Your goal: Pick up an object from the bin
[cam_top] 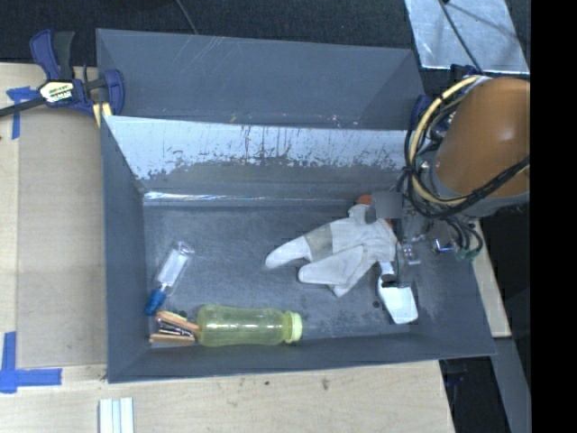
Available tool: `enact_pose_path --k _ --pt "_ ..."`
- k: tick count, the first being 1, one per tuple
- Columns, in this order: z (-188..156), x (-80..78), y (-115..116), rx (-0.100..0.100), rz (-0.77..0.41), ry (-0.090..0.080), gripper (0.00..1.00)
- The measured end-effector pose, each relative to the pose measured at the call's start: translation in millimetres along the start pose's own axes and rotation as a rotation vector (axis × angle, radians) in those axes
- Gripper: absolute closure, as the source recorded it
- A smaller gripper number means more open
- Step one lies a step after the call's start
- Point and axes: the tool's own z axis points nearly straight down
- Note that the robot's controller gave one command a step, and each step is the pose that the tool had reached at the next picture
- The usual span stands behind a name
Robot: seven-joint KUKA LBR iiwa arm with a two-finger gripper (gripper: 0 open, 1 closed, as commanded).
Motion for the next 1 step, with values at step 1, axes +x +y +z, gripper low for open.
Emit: enact_pose_path --k 1 --pt "45.8 -16.2 31.8 -0.002 -0.092 0.006 0.00"
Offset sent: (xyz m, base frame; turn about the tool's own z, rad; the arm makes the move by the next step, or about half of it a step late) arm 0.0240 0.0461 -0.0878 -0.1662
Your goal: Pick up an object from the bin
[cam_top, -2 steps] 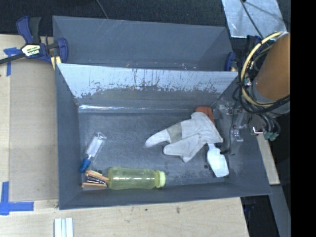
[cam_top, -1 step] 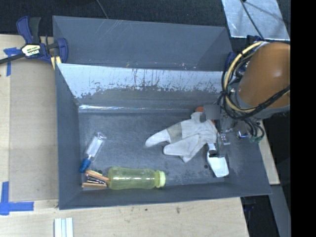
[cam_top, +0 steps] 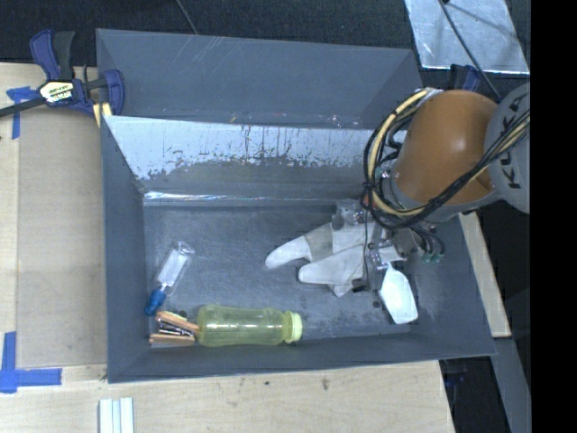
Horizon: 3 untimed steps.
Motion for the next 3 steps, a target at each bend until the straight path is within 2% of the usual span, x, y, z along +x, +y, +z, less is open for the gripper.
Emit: enact_pose_path --k 1,2,3 --pt "31 -8.8 9 0.000 -0.054 0.000 0.00" --pt "70 -13.1 15 -0.002 0.116 -0.005 1.00" --pt "70 -13.3 15 -0.002 0.115 -0.005 1.00"
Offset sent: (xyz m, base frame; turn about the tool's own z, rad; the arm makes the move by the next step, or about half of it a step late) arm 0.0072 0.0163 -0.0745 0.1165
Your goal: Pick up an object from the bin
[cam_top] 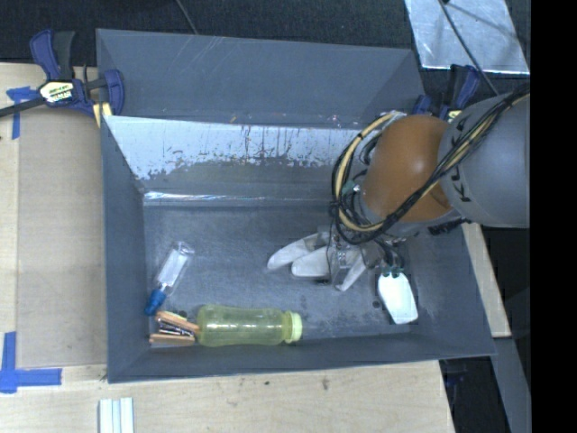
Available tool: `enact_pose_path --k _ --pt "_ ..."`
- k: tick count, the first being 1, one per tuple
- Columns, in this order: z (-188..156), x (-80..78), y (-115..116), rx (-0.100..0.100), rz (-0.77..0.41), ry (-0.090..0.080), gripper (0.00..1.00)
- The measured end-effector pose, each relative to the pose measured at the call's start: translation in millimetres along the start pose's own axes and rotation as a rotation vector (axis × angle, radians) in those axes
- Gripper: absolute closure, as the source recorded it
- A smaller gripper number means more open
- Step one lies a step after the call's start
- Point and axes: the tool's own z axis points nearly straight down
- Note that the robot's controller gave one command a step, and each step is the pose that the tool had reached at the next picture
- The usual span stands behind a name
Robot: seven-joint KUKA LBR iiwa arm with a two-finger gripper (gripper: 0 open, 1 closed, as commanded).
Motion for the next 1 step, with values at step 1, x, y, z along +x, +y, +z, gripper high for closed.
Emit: enact_pose_path --k 1 --pt "-148.4 20.0 -1.0 0.002 -0.016 0.005 1.00"
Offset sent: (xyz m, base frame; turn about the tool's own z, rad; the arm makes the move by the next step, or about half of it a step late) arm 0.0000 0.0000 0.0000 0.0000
